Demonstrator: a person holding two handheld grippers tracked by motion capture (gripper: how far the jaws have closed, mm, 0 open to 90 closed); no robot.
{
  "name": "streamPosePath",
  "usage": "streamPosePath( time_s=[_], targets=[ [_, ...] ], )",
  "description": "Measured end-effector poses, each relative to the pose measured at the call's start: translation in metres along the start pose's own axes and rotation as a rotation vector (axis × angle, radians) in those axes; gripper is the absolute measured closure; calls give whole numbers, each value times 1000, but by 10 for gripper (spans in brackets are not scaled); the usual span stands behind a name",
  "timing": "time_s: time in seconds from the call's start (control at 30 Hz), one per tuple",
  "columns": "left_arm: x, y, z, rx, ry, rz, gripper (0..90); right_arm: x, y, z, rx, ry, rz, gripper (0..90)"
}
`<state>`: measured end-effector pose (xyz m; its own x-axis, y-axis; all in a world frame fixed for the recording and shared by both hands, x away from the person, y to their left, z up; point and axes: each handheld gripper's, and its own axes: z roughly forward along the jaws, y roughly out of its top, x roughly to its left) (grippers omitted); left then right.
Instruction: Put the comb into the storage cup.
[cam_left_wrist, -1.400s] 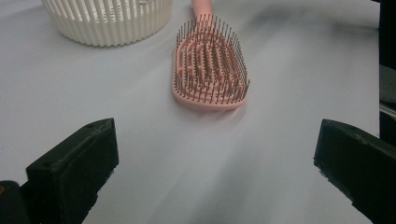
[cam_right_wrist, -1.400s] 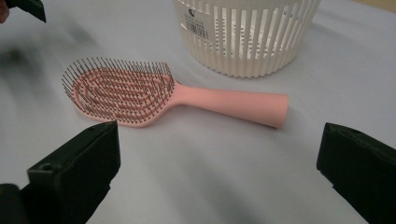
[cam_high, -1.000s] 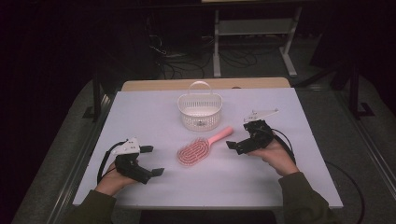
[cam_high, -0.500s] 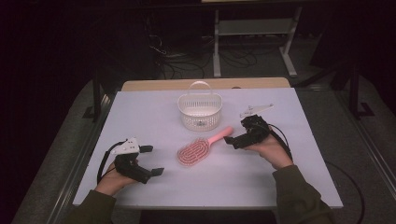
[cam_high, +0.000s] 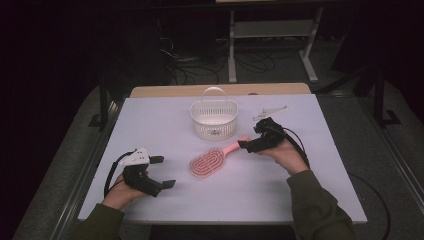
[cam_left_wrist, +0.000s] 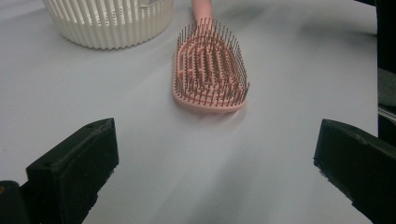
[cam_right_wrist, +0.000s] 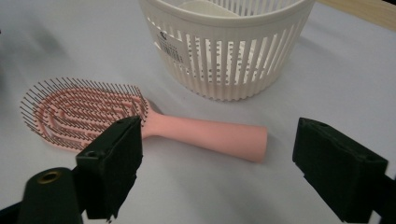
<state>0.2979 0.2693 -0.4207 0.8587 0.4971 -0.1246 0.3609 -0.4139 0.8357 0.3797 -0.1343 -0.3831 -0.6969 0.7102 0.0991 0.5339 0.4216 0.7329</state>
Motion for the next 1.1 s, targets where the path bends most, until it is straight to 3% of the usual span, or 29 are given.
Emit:
streamPosePath(
  time_s=[0.57,0.77,1.1],
  targets=[
    [-1,0,0,1,-4,2,0,-7,7,13,54,-32,-1,444],
    [0,0,0,0,-4,2,0,-11,7,18,72,-57,20,601],
    [-1,0,0,-2,-7,3,0,-16,11,25,100,-54,23,827]
  ],
)
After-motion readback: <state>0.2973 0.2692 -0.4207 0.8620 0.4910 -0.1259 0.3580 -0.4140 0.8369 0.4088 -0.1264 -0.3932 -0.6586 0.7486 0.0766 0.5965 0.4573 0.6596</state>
